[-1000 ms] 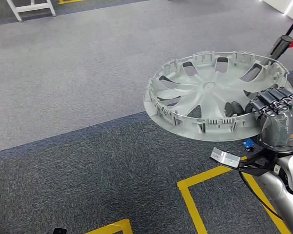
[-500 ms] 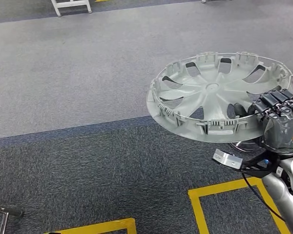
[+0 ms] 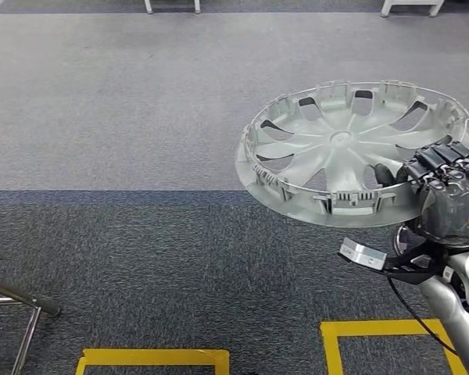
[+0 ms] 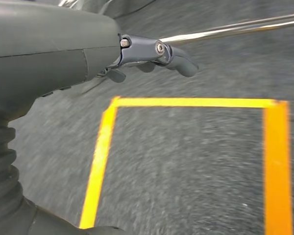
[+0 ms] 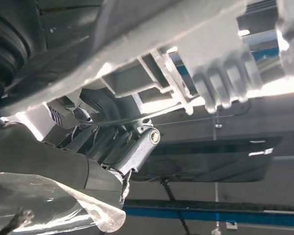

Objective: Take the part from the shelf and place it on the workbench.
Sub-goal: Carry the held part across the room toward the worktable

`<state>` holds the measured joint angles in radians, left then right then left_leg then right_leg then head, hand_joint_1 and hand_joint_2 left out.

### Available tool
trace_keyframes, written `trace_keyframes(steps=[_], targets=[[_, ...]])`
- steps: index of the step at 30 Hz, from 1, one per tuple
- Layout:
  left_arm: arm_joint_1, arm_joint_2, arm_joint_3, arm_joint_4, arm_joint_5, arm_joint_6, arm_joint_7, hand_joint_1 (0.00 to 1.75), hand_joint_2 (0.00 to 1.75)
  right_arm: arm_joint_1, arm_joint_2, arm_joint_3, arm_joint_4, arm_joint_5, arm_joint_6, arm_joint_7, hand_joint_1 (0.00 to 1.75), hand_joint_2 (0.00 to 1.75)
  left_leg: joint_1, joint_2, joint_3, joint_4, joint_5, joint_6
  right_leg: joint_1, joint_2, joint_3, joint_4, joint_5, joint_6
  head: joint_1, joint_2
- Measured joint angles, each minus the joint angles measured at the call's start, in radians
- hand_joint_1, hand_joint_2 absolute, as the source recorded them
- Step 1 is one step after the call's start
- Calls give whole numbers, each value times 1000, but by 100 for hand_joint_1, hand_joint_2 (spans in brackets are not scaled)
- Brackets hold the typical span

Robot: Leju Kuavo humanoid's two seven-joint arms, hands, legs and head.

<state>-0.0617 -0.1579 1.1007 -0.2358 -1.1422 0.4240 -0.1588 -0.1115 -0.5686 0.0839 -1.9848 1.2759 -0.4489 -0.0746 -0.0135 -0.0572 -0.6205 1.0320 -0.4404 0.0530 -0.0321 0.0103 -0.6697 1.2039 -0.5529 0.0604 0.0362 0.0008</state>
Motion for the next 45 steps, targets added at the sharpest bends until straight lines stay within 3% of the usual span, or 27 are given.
trace_keyframes(steps=[2,3,6,8,10,12,13,14,15,17,19,21,22,24,26,28,29,30,32,34,36,37,39,40,42,44,45], targets=[[-2,0,4,0,-9,-6,44,0,175,-25,6,13,10,6,8,0,175,175,0,-22,-6,11,-5,-10,-5,33,52,-120,51,0,0,0],[-2,1,5,0,-14,-8,61,0,175,-36,9,20,16,9,12,1,175,175,0,-32,-11,15,-5,-16,-6,45,67,-149,57,-2,0,0],[1,1,6,0,-19,-11,83,0,175,-67,20,36,28,14,17,3,175,175,4,-52,-20,17,-1,-32,-2,30,77,-161,55,-15,-1,0],[1,1,7,0,-20,-12,93,0,175,-81,24,45,34,15,17,4,175,175,3,-21,-35,52,-25,-42,-3,8,84,-166,56,-25,-7,0],[-1,0,7,0,-19,-17,109,0,175,-91,27,52,38,16,18,6,175,175,5,27,-84,159,-80,-52,1,-15,90,-169,54,-33,-13,0],[-3,-1,9,0,-17,-33,132,0,175,-105,32,62,45,18,22,9,175,175,9,42,-142,277,-124,-55,5,-37,92,-169,52,-36,-13,0],[-3,-2,11,0,-15,-43,145,0,175,-113,35,68,49,19,26,10,175,175,10,43,-152,296,-122,-55,7,-47,93,-169,50,-37,-13,0],[-2,-2,13,0,-12,-53,156,0,175,-123,39,75,53,21,30,11,175,175,10,44,-143,278,-102,-53,8,-57,96,-169,48,-37,-13,0],[-2,-3,16,0,-10,-62,165,0,175,-133,42,82,58,22,34,12,175,175,10,50,-115,222,-67,-50,9,-67,100,-169,45,-36,-13,0],[-3,-4,22,0,-4,-77,176,0,175,-150,47,94,66,25,39,13,175,175,0,86,-46,85,-14,-41,12,-85,108,-169,38,-33,-13,0],[-7,-5,28,0,3,-95,185,0,175,-163,50,103,73,27,39,15,175,175,-11,113,-16,20,-4,-30,15,-101,113,-171,34,-27,-12,0],[-7,-6,34,0,4,-110,191,0,175,-175,54,114,81,28,39,18,175,175,-16,100,-15,11,-4,-19,15,-117,119,-177,31,-17,-12,0],[-5,-8,35,0,1,-115,194,0,175,-181,57,120,84,29,39,20,175,175,-15,91,-11,4,-2,-12,13,-110,120,-175,25,-12,-12,0],[-6,-10,36,-1,-7,-121,198,0,175,-188,59,130,91,29,39,26,175,175,-9,72,-2,-7,2,1,9,-65,96,-125,-9,-7,-8,0],[-8,-13,36,-2,-12,-123,201,0,175,-191,60,139,96,29,39,29,175,175,-7,53,0,-8,3,8,8,-22,26,2,-63,-7,-3,0],[-9,-15,36,-3,-14,-124,203,0,175,-192,61,146,102,29,39,30,175,175,-7,29,1,-7,2,10,9,-13,-38,99,-78,-6,-1,0],[-8,-17,36,-3,-15,-124,203,0,175,-192,61,149,105,29,39,30,175,175,-7,17,2,-6,1,9,9,-12,-45,94,-56,-6,-1,0],[-8,-18,36,-3,-16,-125,203,0,175,-193,61,151,107,29,39,30,175,175,-6,4,3,-5,0,8,8,-9,-32,49,-17,-7,-1,0],[-8,-20,36,-3,-16,-125,203,0,175,-197,61,152,110,29,39,30,175,175,-6,-19,1,2,-4,2,4,19,21,-85,52,-8,-1,0],[-8,-20,36,-3,-30,-124,203,0,175,-202,62,155,113,29,39,31,175,175,-5,-39,-8,11,-7,-7,1,47,56,-157,69,-11,-2,0],[-4,-18,30,-4,-65,-121,203,0,175,-206,65,159,115,30,39,33,175,175,0,-55,-15,13,-5,-17,3,41,64,-163,66,-18,-3,0],[-1,-18,23,-5,-88,-118,201,0,175,-207,66,160,115,30,38,34,175,175,1,-51,-17,16,-7,-22,4,31,66,-166,67,-23,-3,0],[4,-17,3,-6,-125,-115,193,0,175,-202,68,157,115,31,37,37,175,175,0,-13,-35,59,-35,-34,4,10,76,-172,67,-34,-7,0],[4,-17,-7,-6,-137,-114,188,0,175,-199,68,155,114,31,37,38,175,175,1,13,-57,109,-61,-40,6,-2,80,-173,65,-38,-9,0],[4,-19,-22,-6,-149,-114,184,0,175,-194,68,150,113,32,37,40,175,175,8,37,-118,232,-111,-48,9,-25,85,-173,60,-44,-11,0],[6,-20,-32,-6,-153,-114,184,0,175,-188,68,149,113,32,37,41,175,175,13,41,-142,274,-106,-51,10,-46,91,-173,55,-45,-11,0],[7,-20,-36,-6,-154,-114,184,0,175,-184,68,149,113,32,36,42,175,175,14,44,-127,241,-78,-51,10,-56,95,-173,51,-44,-11,0]])
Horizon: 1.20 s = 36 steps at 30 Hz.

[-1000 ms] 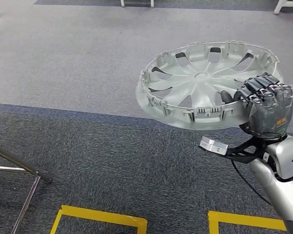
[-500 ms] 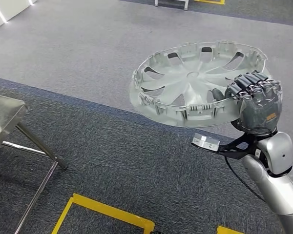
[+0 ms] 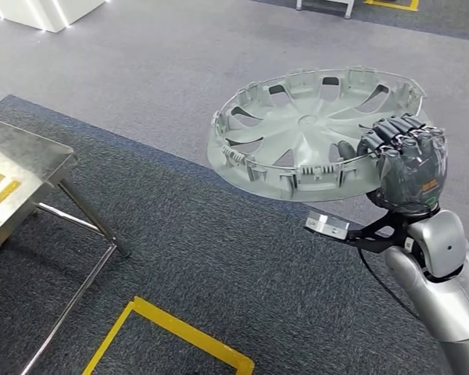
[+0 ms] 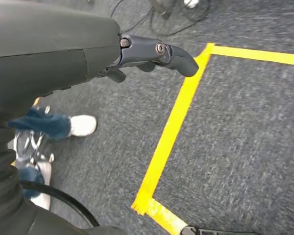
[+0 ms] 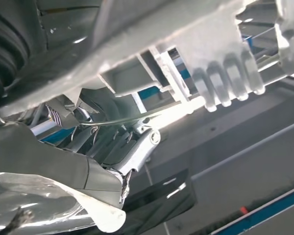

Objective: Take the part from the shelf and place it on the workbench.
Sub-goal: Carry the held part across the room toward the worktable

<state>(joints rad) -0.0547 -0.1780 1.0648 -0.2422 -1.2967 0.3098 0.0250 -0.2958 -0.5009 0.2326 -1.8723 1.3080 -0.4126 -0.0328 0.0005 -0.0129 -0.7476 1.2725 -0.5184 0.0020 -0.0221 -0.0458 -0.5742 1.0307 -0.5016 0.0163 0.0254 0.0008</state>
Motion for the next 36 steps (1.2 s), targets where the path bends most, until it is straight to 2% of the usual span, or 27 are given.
trace_keyframes(steps=[1,2,3,4,5,7,9,11,12,13,14,15,16,17,18,19,20,22,24,26,28,29,30,31,33,35,36], targets=[[1,0,-4,0,-2,0,0,0,175,3,0,-1,-1,0,0,1,175,175,0,10,29,-61,37,3,0,-10,6,0,-4,1,0,0],[1,0,-8,0,-4,0,0,0,175,6,0,-2,-1,1,-1,2,175,175,-5,30,61,-125,64,6,1,-19,11,0,-8,4,0,0],[1,0,-10,0,-6,0,0,0,175,7,0,-3,-2,2,-2,3,175,175,-10,49,86,-178,79,11,4,-27,14,0,-12,8,0,0],[0,0,-11,0,-7,0,0,0,175,9,0,-5,-2,3,-2,3,175,175,-16,65,100,-210,83,16,6,-35,16,0,-15,12,1,0],[-1,-1,-12,0,-8,0,0,0,175,10,0,-6,-3,4,-3,4,175,175,-21,71,103,-220,76,20,7,-43,17,-2,-17,17,1,0],[1,-2,-15,0,-9,0,1,0,175,12,0,-7,-3,5,-4,4,175,175,-21,54,108,-231,76,32,6,-53,23,-6,-23,28,1,0],[2,-2,-17,0,-11,0,2,0,175,15,0,-8,-4,7,-4,3,175,175,-16,35,117,-241,79,45,2,-19,11,25,-48,35,3,0],[0,-3,-18,-1,-11,0,2,0,175,19,0,-8,-6,8,-5,4,175,175,-13,16,121,-244,79,54,0,29,-48,135,-99,37,7,0],[-2,-4,-18,-2,-12,0,2,0,175,21,0,-9,-6,8,-6,4,175,175,-13,6,121,-244,79,56,1,39,-88,204,-122,37,9,0],[-2,-4,-18,-2,-12,-1,2,0,175,24,0,-8,-7,8,-6,4,175,175,-13,-6,122,-244,78,57,1,43,-121,255,-131,38,10,0],[-1,-5,-18,-2,-14,-2,2,0,175,28,0,-8,-8,8,-6,4,175,175,-13,-18,124,-244,77,58,1,44,-140,273,-121,39,10,0],[0,-6,-18,-2,-15,-2,1,0,175,32,0,-8,-10,8,-6,5,175,175,-13,-30,126,-243,77,57,1,45,-139,251,-91,38,11,0],[0,-6,-19,-2,-16,-2,1,0,175,35,0,-9,-11,8,-6,5,175,175,-12,-42,129,-241,75,55,-1,50,-118,193,-48,38,10,0],[1,-6,-19,-2,-17,-2,0,0,175,37,0,-9,-12,9,-6,5,175,175,-12,-53,129,-239,72,52,-3,66,-91,125,-14,37,11,0],[0,-6,-19,-2,-18,-2,0,0,175,38,0,-9,-14,9,-7,6,175,175,-12,-64,127,-234,70,47,-6,82,-64,65,10,37,10,0],[0,-6,-19,-2,-19,-2,0,0,175,40,0,-9,-16,9,-7,6,175,175,-12,-74,124,-230,69,42,-8,96,-45,25,21,36,10,0],[1,-6,-19,-2,-19,-2,0,0,175,40,0,-10,-17,9,-8,6,175,175,-12,-82,120,-229,69,37,-7,103,-36,10,18,35,10,0],[6,-5,-19,-2,-19,-2,0,0,175,41,0,-10,-19,10,-9,6,175,175,-9,-93,116,-229,70,27,-6,89,-30,5,20,28,10,0],[8,-4,-19,-2,-19,-2,0,0,175,42,0,-10,-20,10,-9,7,175,175,-11,-64,104,-201,49,16,-7,70,-24,0,20,17,5,0],[7,-4,-19,-2,-19,-2,0,0,175,43,0,-11,-22,11,-9,7,175,175,-10,-18,61,-102,-5,6,-7,48,-18,-3,17,8,0,0],[6,-5,-19,-2,-19,-2,-1,0,175,44,0,-12,-23,11,-9,7,175,175,-4,-4,4,16,-50,0,-6,27,-15,-3,14,5,0,0],[6,-5,-19,-2,-20,-1,-3,0,175,44,0,-12,-23,11,-9,6,175,175,-2,-3,-8,40,-50,-2,-5,16,-13,-3,12,5,0,0],[7,-5,-19,-2,-20,-1,-7,0,175,44,0,-12,-24,12,-9,6,175,175,-1,-1,-2,27,-32,-2,-5,5,-10,-2,9,6,0,0],[8,-5,-20,-2,-20,1,-13,0,175,45,0,-12,-24,13,-9,6,175,175,0,4,23,-23,2,-1,-5,-5,-5,-2,6,7,0,0],[7,-4,-20,-2,-20,6,-28,0,175,46,0,-14,-25,14,-10,6,175,175,-7,41,88,-156,58,7,-3,-23,3,-2,0,13,0,0],[5,-4,-20,-3,-21,14,-45,0,175,48,0,-19,-26,14,-13,6,175,175,-18,73,119,-223,68,18,2,-40,7,-3,-5,21,0,0],[4,-4,-20,-3,-21,19,-54,0,175,50,0,-22,-26,13,-14,5,175,175,-22,72,120,-228,64,23,4,-49,9,-5,-6,26,0,0]])
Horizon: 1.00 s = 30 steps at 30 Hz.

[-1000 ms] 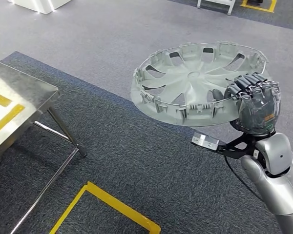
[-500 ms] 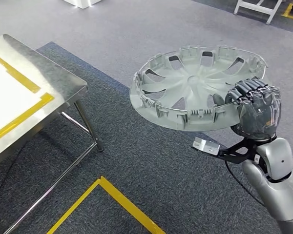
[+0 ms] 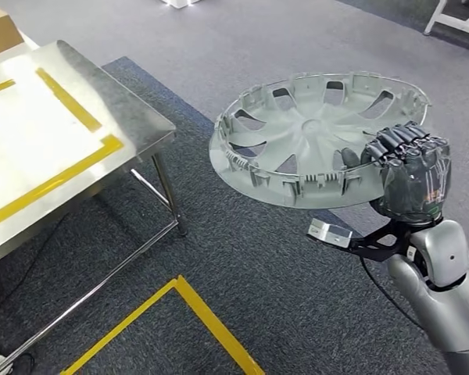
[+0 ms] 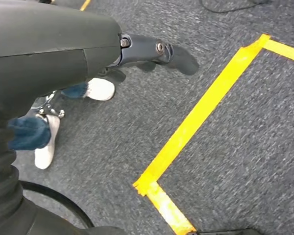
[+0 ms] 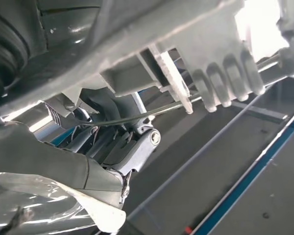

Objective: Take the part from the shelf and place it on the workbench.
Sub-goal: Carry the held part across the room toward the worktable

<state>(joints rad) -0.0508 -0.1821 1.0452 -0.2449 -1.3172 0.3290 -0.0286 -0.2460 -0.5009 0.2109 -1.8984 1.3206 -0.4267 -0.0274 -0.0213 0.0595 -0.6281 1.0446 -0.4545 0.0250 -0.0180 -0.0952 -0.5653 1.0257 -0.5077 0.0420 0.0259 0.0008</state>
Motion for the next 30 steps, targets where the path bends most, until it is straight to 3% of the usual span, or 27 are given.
trace_keyframes(steps=[2,4,6,8,9,10,12,13,15,17,19,21,22,23,24,25,27,29,30], targets=[[1,0,0,0,0,10,-17,0,175,5,0,-6,-2,-3,-2,0,175,175,3,-20,4,-9,2,12,-2,-2,6,-1,-8,11,1,0],[0,0,0,0,-1,19,-29,0,175,14,-1,-12,-4,-6,-7,-1,175,175,9,-39,12,-17,5,25,-7,40,-17,48,-41,17,5,0],[-4,0,0,0,-2,24,-34,0,175,25,-1,-19,-5,-7,-14,-1,175,175,11,-59,13,-18,5,31,-9,82,-87,178,-97,18,10,0],[-5,-1,0,0,-3,25,-35,0,175,35,-2,-21,-5,-8,-18,-2,175,175,10,-81,15,-17,4,33,-8,92,-151,280,-118,20,12,0],[-5,-1,0,0,-3,25,-35,0,175,38,-2,-21,-5,-8,-19,-2,175,175,9,-92,16,-17,3,34,-8,93,-158,276,-98,19,12,0],[-5,-1,0,0,-3,26,-35,0,175,41,-2,-22,-5,-8,-19,-2,175,175,9,-104,19,-16,3,33,-8,96,-146,234,-61,17,12,0],[-6,-1,0,0,-3,26,-35,0,175,42,-2,-24,-5,-8,-19,-2,175,175,8,-127,21,-13,-1,28,-11,123,-88,97,13,13,12,0],[-6,-1,0,0,-3,26,-35,0,175,43,-2,-26,-5,-8,-20,-2,175,175,8,-137,19,-11,-2,24,-12,138,-63,44,31,12,12,0],[-5,-1,0,0,-3,26,-35,0,175,44,-2,-29,-7,-9,-22,-3,175,175,9,-154,13,-8,-2,14,-11,152,-40,7,30,8,11,0],[-1,0,0,0,-3,27,-35,0,175,43,-2,-29,-7,-9,-24,-3,175,175,12,-163,9,-6,-3,4,-11,136,-36,2,31,1,11,0],[-1,2,0,0,-3,27,-35,0,175,44,-2,-30,-8,-8,-24,-3,175,175,12,-133,-8,36,-31,-8,-13,115,-29,-3,31,-10,7,0],[-4,2,0,0,-3,27,-35,0,175,46,-2,-31,-8,-8,-24,-3,175,175,15,-90,-63,151,-90,-18,-12,93,-24,-4,27,-18,2,0],[-4,2,0,0,-3,27,-35,0,175,46,-2,-31,-9,-8,-24,-3,175,175,18,-81,-94,216,-114,-22,-11,83,-23,-4,26,-19,2,0],[-4,1,0,0,-4,27,-36,0,175,46,-2,-31,-9,-9,-24,-3,175,175,20,-76,-117,260,-124,-24,-11,72,-21,-4,24,-19,2,0],[-4,1,0,0,-3,27,-39,0,175,47,-2,-30,-9,-9,-24,-4,175,175,22,-74,-123,270,-115,-25,-11,61,-19,-4,22,-19,2,0],[-3,2,0,0,-3,28,-43,0,175,47,-2,-30,-9,-9,-24,-4,175,175,23,-71,-110,240,-89,-25,-11,51,-15,-4,19,-18,2,0],[-3,2,0,0,-2,29,-51,0,175,47,-2,-30,-9,-9,-23,-4,175,175,18,-42,-45,110,-23,-19,-9,31,-5,-4,12,-14,2,0],[-5,2,0,0,-2,31,-56,0,175,46,-2,-33,-10,-10,-23,-4,175,175,9,-8,0,13,2,-9,-4,13,1,-3,5,-5,2,0],[-6,2,0,0,-2,32,-57,0,175,46,-2,-34,-10,-10,-23,-4,175,175,5,-2,5,-1,-2,-4,-1,4,3,-4,3,-1,3,0]])
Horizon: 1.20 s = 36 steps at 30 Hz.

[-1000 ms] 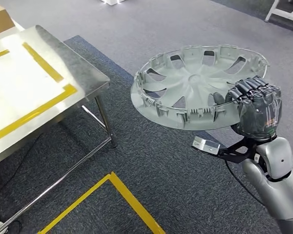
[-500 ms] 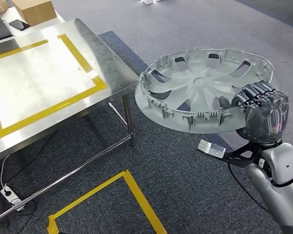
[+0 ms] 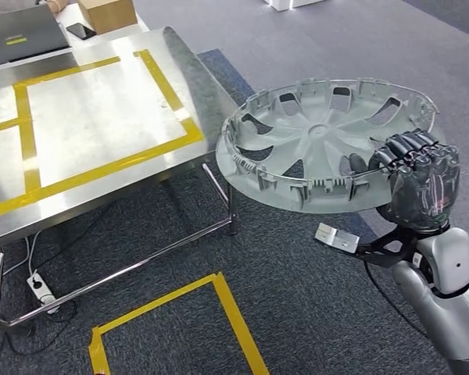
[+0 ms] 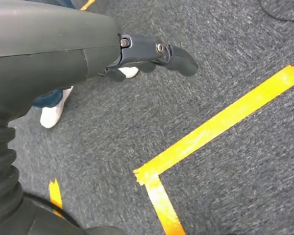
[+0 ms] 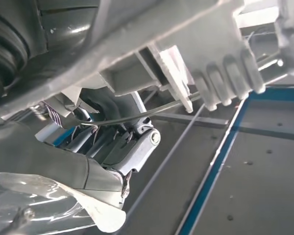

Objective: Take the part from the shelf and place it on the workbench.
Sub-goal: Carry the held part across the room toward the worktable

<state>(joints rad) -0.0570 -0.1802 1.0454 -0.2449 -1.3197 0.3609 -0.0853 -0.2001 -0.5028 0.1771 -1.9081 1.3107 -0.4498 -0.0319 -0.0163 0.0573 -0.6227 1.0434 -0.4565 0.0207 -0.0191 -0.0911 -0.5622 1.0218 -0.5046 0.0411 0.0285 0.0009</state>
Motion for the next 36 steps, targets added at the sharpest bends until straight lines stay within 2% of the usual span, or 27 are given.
trace_keyframes(steps=[2,3,4,6,7,8,9,10,12,13,14,15,17,18,20,22,23,24,25,26,27,29,30,31,33,35,36], targets=[[1,-1,0,0,0,0,-3,0,175,0,0,-1,0,0,0,-2,175,175,2,-17,0,-7,1,10,0,-14,3,-3,-5,10,1,0],[3,-1,0,0,0,1,-6,0,175,0,0,-2,0,-1,0,-4,175,175,4,-27,3,-10,2,16,-3,-3,3,2,-13,15,2,0],[3,-1,0,0,0,1,-9,0,175,0,-1,-2,-1,-2,0,-5,175,175,7,-36,6,-13,4,22,-5,18,-6,24,-28,18,3,0],[1,-1,0,0,0,2,-14,0,175,1,-4,-3,-2,-3,0,-7,175,175,10,-55,9,-16,5,29,-6,69,-58,128,-82,20,9,0],[0,-2,1,0,0,3,-16,0,175,3,-5,-3,-2,-4,0,-8,175,175,9,-65,9,-16,5,31,-6,81,-96,199,-108,20,11,0],[0,-2,1,0,-1,3,-17,0,175,6,-5,-3,-2,-5,0,-8,175,175,8,-76,10,-15,4,32,-5,86,-129,253,-122,19,12,0],[0,-3,1,0,-1,3,-19,0,175,9,-5,-3,-2,-5,0,-8,175,175,7,-87,10,-15,3,33,-3,87,-149,276,-116,18,11,0],[0,-3,1,0,-1,3,-22,0,175,12,-5,-3,-2,-5,0,-8,175,175,6,-99,12,-15,3,33,-2,89,-150,261,-91,15,12,0],[0,-3,1,0,-2,3,-26,0,175,15,-6,-3,-2,-5,0,-8,175,175,7,-122,16,-14,1,31,-3,108,-103,137,-14,9,12,0],[-1,-3,1,0,-3,4,-28,0,175,16,-7,-4,-2,-6,-1,-8,175,175,6,-132,14,-11,-1,28,-5,125,-73,72,12,7,11,0],[-1,-3,1,0,-3,4,-30,0,175,16,-8,-4,-3,-6,-1,-9,175,175,6,-141,12,-9,-1,24,-5,139,-51,29,24,6,11,0],[0,-3,1,0,-4,4,-31,0,175,16,-8,-4,-4,-7,-1,-9,175,175,7,-149,9,-9,0,20,-4,147,-40,10,24,4,11,0],[3,-2,1,0,-6,5,-32,0,175,15,-8,-5,-5,-7,-2,-11,175,175,9,-166,5,-9,1,11,-4,136,-34,6,22,-1,11,0],[4,-1,1,0,-6,5,-32,0,175,14,-8,-5,-6,-7,-2,-11,175,175,8,-164,4,-5,-2,5,-5,127,-31,4,23,-5,10,0],[3,1,1,0,-6,6,-34,0,175,15,-8,-5,-6,-7,-2,-11,175,175,6,-130,-18,46,-35,-7,-9,106,-24,-1,22,-16,4,0],[1,1,0,0,-6,7,-37,0,175,16,-9,-6,-6,-7,-2,-11,175,175,10,-86,-77,171,-95,-17,-7,84,-20,0,17,-23,-2,0],[0,1,0,0,-6,8,-38,0,175,17,-9,-5,-6,-8,-2,-11,175,175,14,-76,-107,232,-117,-21,-5,73,-18,0,16,-24,-2,0],[0,0,0,0,-7,8,-39,0,175,17,-9,-5,-6,-8,-2,-12,175,175,16,-72,-125,267,-121,-22,-4,62,-16,0,14,-25,-3,0],[1,0,0,0,-7,8,-40,0,175,18,-9,-5,-6,-8,-2,-12,175,175,17,-71,-123,263,-106,-22,-3,52,-13,0,11,-25,-3,0],[1,0,0,0,-6,8,-40,0,175,18,-9,-4,-6,-8,-2,-12,175,175,16,-67,-102,219,-75,-19,-2,42,-8,0,8,-24,-3,0],[1,1,0,0,-6,8,-41,0,175,18,-9,-4,-6,-8,-2,-12,175,175,14,-53,-68,150,-37,-13,-1,32,-2,0,4,-23,-3,0],[-1,3,0,0,-6,9,-41,0,175,18,-9,-5,-6,-8,-2,-12,175,175,1,-10,-9,30,2,2,4,13,5,0,-2,-18,-2,0],[-2,4,0,0,-7,9,-42,0,175,18,-9,-6,-6,-8,-2,-12,175,175,-5,6,3,2,4,8,6,4,6,0,-5,-14,-2,0],[-2,4,0,0,-7,9,-42,0,175,17,-9,-6,-6,-8,-2,-12,175,175,-10,9,5,-4,-2,11,8,-6,7,-1,-6,-10,-1,0],[0,3,0,0,-7,10,-43,0,175,17,-9,-6,-6,-8,-2,-12,175,175,-7,-12,6,-14,1,19,7,-19,11,-3,-12,-1,-1,0],[1,3,0,0,-7,12,-45,0,175,17,-11,-7,-7,-8,-3,-13,175,175,1,-31,15,-25,6,28,5,16,-4,35,-41,8,2,0],[0,3,0,0,-7,13,-46,0,175,18,-12,-8,-7,-9,-3,-13,175,175,5,-40,18,-30,8,32,3,45,-30,85,-67,11,5,0]])
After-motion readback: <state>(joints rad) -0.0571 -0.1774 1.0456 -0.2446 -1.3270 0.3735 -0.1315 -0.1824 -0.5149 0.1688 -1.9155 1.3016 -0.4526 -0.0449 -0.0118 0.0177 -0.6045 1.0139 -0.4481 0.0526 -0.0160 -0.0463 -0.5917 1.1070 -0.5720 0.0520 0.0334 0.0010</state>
